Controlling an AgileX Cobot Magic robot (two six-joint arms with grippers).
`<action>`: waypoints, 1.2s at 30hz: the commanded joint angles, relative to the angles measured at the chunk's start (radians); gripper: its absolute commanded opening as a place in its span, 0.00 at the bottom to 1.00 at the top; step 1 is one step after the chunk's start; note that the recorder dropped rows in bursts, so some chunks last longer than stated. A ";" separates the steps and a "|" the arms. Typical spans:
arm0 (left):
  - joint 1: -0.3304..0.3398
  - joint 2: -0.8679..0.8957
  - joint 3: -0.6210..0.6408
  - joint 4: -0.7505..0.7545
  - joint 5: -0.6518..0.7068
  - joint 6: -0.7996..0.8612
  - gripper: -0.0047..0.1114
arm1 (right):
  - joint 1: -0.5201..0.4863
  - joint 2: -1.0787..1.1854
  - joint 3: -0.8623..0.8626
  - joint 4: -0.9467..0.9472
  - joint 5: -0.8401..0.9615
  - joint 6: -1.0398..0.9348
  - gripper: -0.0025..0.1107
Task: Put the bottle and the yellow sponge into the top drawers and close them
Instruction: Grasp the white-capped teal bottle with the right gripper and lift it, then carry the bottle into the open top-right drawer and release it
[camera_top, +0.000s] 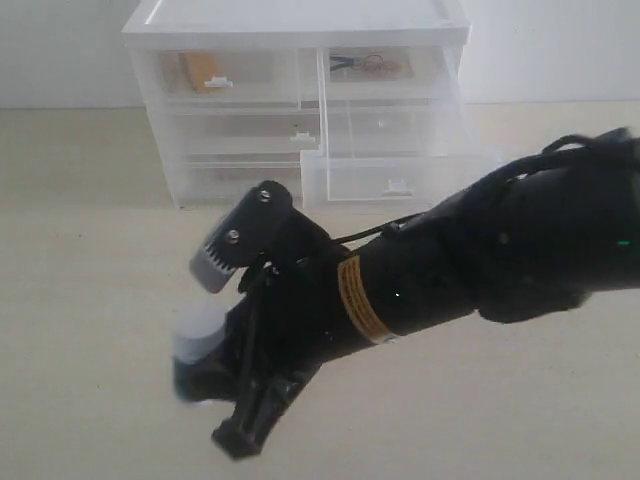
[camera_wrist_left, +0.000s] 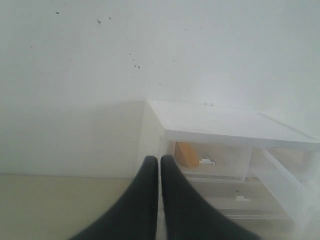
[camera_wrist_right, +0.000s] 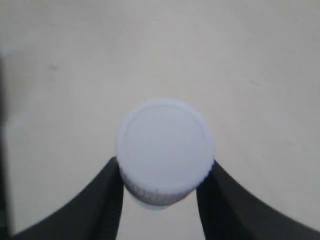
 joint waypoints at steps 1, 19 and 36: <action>0.004 -0.006 0.005 -0.004 -0.004 0.006 0.07 | 0.078 -0.297 0.019 -0.302 0.071 0.303 0.06; 0.004 -0.006 0.005 -0.004 -0.011 0.009 0.07 | 0.053 -0.161 -0.106 -0.302 1.233 -0.685 0.06; 0.004 -0.006 0.005 -0.004 -0.011 0.009 0.07 | 0.053 -0.065 -0.118 -0.302 1.328 -0.683 0.11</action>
